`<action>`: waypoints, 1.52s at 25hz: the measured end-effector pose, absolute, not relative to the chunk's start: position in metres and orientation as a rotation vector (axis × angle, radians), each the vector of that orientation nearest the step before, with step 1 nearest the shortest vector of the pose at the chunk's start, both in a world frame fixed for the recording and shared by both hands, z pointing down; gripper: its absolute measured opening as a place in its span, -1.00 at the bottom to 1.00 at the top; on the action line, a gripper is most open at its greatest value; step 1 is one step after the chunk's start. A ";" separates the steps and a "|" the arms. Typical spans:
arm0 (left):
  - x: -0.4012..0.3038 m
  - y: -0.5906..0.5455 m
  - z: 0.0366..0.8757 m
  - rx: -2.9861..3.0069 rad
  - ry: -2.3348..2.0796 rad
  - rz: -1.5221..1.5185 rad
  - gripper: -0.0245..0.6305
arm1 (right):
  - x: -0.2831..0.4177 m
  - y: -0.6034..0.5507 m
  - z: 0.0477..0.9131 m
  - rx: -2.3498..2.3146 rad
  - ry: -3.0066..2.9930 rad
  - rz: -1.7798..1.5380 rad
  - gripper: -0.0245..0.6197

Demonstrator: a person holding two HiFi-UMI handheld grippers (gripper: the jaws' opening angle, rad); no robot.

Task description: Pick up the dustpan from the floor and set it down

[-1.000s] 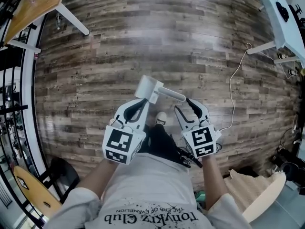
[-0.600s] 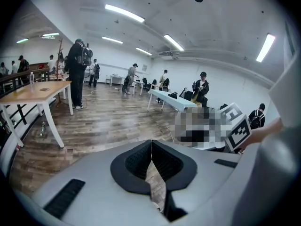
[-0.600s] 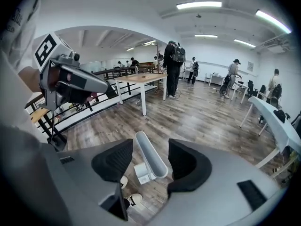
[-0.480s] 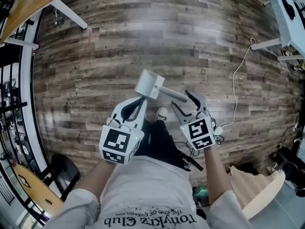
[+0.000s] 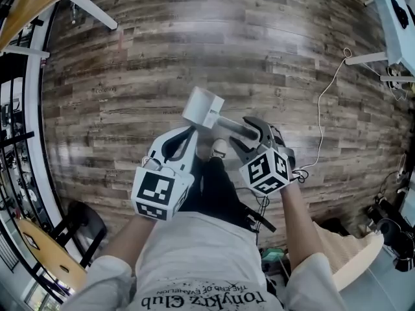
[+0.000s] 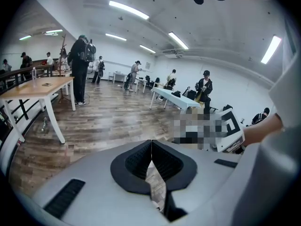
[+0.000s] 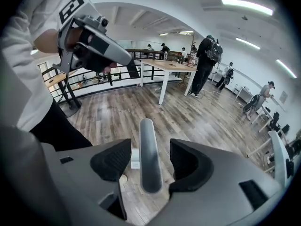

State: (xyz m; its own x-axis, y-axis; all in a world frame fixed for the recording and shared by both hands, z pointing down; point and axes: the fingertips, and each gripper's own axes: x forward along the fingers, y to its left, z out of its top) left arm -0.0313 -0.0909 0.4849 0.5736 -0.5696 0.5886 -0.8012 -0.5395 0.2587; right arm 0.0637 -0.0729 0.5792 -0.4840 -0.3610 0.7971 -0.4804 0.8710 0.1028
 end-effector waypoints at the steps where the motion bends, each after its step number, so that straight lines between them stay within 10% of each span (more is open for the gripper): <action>1: -0.032 -0.092 0.486 2.296 -1.097 0.606 -0.85 | 0.063 -0.074 0.583 0.587 -2.117 0.146 -0.15; 26: -0.044 -0.094 0.506 2.224 -1.130 0.626 -0.85 | 0.042 -0.082 0.635 0.399 -2.014 0.045 -0.17; 31: -0.048 -0.090 0.510 2.208 -1.135 0.633 -0.85 | 0.042 -0.088 0.634 0.451 -2.017 -0.003 -0.62; 38: -0.046 -0.086 0.511 2.194 -1.136 0.623 -0.85 | 0.040 -0.090 0.635 0.475 -2.029 0.010 -0.66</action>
State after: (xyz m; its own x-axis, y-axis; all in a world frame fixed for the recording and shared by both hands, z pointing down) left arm -0.0463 -0.0861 0.5105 0.5270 -0.5655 0.6344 -0.8389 -0.4656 0.2818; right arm 0.0401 -0.0901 0.6355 -0.4134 -0.3271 0.8498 -0.3353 0.9224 0.1919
